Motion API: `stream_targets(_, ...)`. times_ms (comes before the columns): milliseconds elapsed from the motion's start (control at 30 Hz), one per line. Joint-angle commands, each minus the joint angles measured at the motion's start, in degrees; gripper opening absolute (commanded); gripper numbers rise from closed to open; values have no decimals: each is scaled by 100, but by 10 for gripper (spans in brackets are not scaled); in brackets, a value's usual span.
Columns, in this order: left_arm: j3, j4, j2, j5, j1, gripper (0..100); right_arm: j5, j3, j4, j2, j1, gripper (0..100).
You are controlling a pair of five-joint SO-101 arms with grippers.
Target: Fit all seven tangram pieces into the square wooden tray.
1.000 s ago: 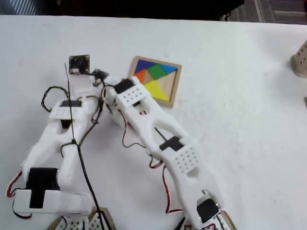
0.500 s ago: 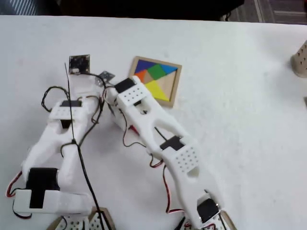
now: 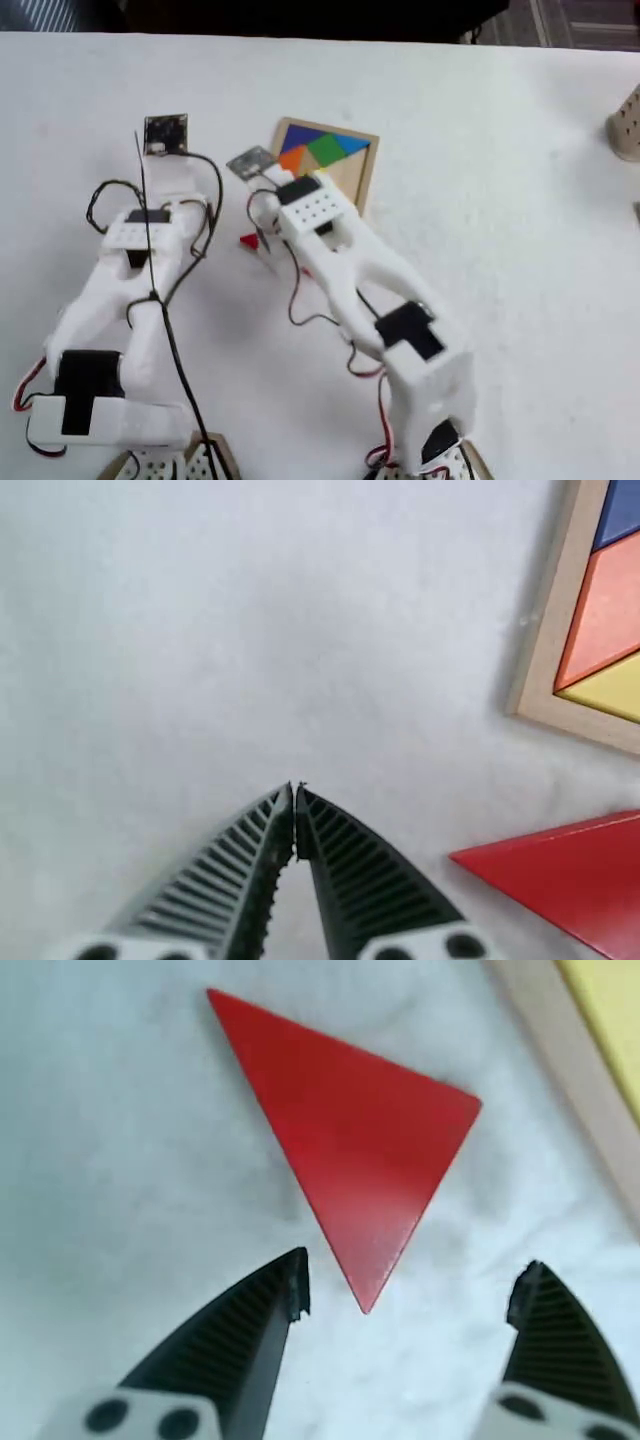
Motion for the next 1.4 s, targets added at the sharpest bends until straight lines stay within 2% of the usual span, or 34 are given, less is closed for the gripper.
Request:
stream_targets(0,-79,-132,-31,-62,-40,24,-431,431,-576,-699,101,313)
stream_targets(200,-79,-141,-31,-62,-40,24,-466,325,-769,-374,110,315)
stream_targets(267,-79,-141,-31,-62,-40,24,-273,123,-752,-145,110,324)
stream_targets(433,-79,-141,-31,-62,-40,24,185,-492,-532,523,-31,413)
stream_targets(800,-79,-132,-31,-62,-40,24,264,-1899,154,1393,-268,411)
stream_targets(1233,-79,-141,-31,-62,-40,24,615,-2171,365,1578,-585,411)
stream_targets(1367,-79,-141,-31,-62,-40,24,624,-2224,365,1780,-576,336)
